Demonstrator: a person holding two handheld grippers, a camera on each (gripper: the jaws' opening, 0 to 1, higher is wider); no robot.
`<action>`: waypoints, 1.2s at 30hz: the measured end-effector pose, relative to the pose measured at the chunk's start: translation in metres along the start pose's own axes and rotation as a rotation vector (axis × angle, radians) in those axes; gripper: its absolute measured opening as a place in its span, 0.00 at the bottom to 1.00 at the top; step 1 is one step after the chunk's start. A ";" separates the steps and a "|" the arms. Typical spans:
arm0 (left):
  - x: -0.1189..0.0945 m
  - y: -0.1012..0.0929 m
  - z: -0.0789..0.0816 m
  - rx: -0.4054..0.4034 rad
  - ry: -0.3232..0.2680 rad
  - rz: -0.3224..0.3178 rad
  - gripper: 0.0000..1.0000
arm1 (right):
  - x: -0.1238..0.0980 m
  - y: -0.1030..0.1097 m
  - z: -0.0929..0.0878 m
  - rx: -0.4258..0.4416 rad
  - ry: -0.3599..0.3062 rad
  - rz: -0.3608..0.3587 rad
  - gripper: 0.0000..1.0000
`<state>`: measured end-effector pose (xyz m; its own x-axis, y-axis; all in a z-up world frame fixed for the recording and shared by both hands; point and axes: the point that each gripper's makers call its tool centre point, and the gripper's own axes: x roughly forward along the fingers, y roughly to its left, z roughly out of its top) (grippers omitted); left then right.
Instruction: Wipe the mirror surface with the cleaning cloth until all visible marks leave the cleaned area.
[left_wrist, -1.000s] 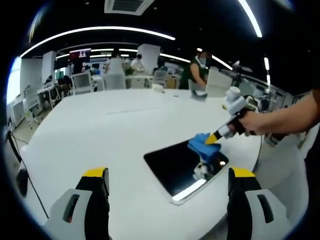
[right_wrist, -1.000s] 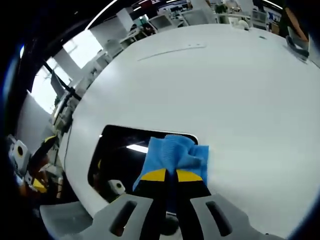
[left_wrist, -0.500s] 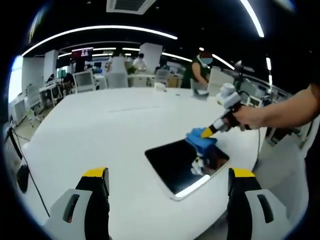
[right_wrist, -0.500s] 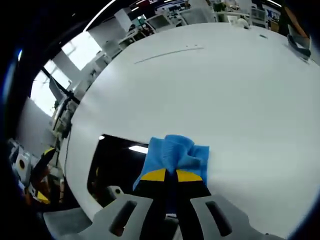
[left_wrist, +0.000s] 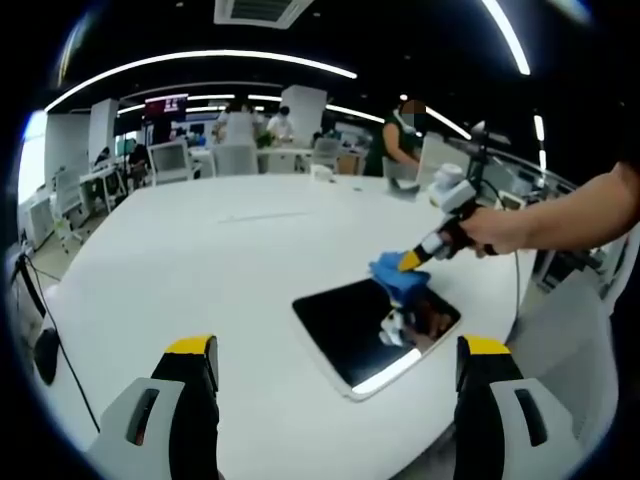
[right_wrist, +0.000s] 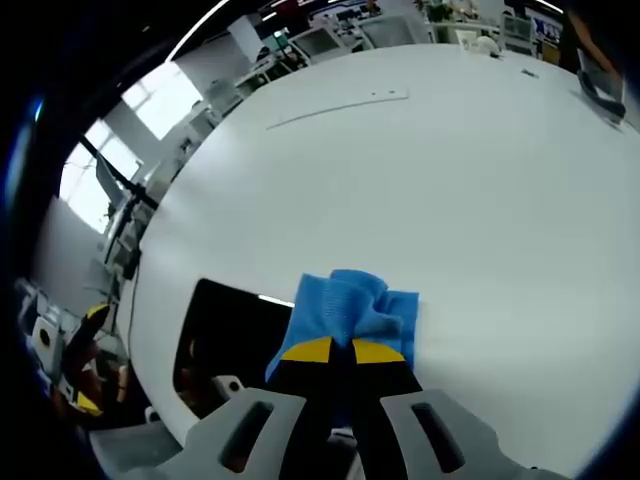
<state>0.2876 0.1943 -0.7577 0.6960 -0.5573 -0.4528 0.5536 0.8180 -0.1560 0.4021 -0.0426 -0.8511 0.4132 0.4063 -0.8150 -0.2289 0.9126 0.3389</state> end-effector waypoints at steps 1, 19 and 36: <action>0.000 0.000 0.000 0.000 0.000 0.000 0.99 | 0.001 0.000 0.001 -0.001 -0.001 0.002 0.00; 0.002 0.000 0.003 -0.001 0.003 -0.001 0.99 | 0.006 -0.003 0.008 -0.016 -0.018 0.010 0.00; 0.003 -0.002 0.006 0.001 -0.009 -0.006 0.99 | -0.022 -0.018 0.010 0.043 -0.049 0.007 0.00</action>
<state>0.2914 0.1901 -0.7538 0.6965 -0.5636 -0.4441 0.5582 0.8145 -0.1582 0.4065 -0.0675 -0.8349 0.4542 0.4139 -0.7889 -0.1943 0.9102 0.3657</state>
